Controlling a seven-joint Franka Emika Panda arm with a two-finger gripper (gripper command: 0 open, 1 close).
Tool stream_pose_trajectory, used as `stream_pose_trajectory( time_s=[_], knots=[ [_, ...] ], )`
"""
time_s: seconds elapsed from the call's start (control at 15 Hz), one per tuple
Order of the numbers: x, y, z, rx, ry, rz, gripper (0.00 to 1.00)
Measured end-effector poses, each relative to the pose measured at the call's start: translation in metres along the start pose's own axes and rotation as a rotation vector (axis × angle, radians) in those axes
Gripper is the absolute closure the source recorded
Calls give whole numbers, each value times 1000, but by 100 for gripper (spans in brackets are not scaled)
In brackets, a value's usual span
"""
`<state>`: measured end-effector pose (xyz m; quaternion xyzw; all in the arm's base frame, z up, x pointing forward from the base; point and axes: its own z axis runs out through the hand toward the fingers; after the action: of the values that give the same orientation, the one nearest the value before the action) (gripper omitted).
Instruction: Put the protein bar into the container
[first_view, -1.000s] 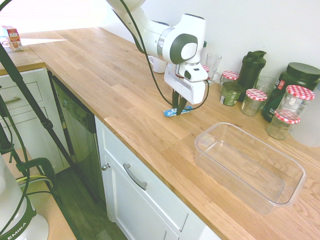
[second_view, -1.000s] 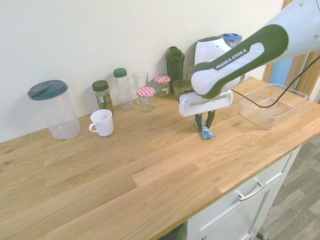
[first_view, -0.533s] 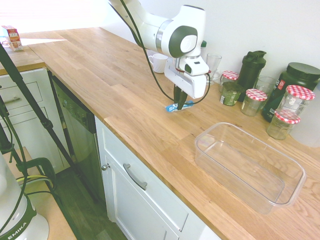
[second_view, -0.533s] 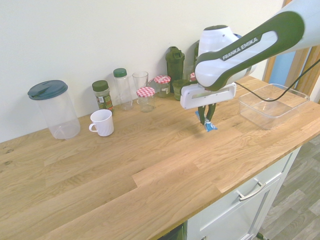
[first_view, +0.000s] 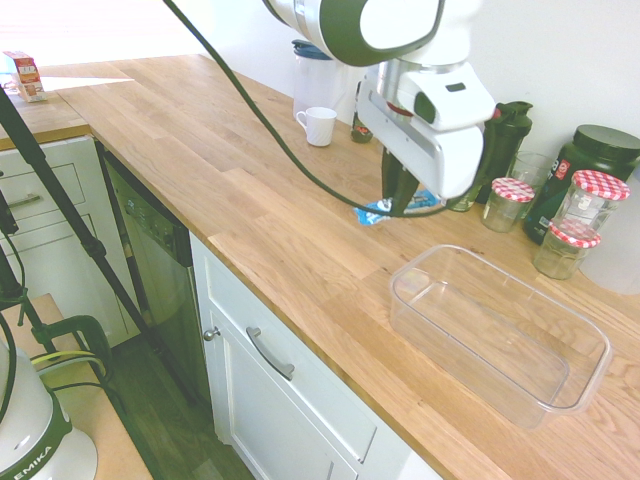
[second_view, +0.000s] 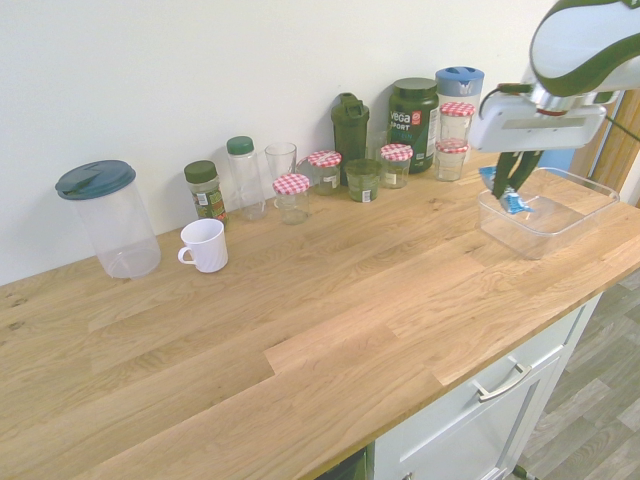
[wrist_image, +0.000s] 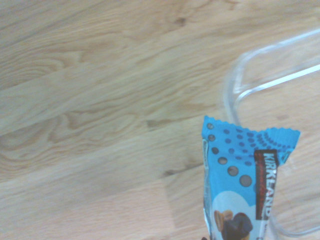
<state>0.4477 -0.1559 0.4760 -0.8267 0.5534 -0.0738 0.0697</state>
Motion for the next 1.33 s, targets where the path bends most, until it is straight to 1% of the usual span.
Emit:
stream_pose_trajectory(
  time_s=[0.27,0.53,0.8,1.07,1.33],
  knots=[
    [49,46,15,10,-43,42,100],
    [80,63,40,19,-76,56,100],
    [106,60,66,15,-100,65,100],
    [128,49,71,30,-109,71,100],
    [143,42,88,22,-131,74,100]
  ],
)
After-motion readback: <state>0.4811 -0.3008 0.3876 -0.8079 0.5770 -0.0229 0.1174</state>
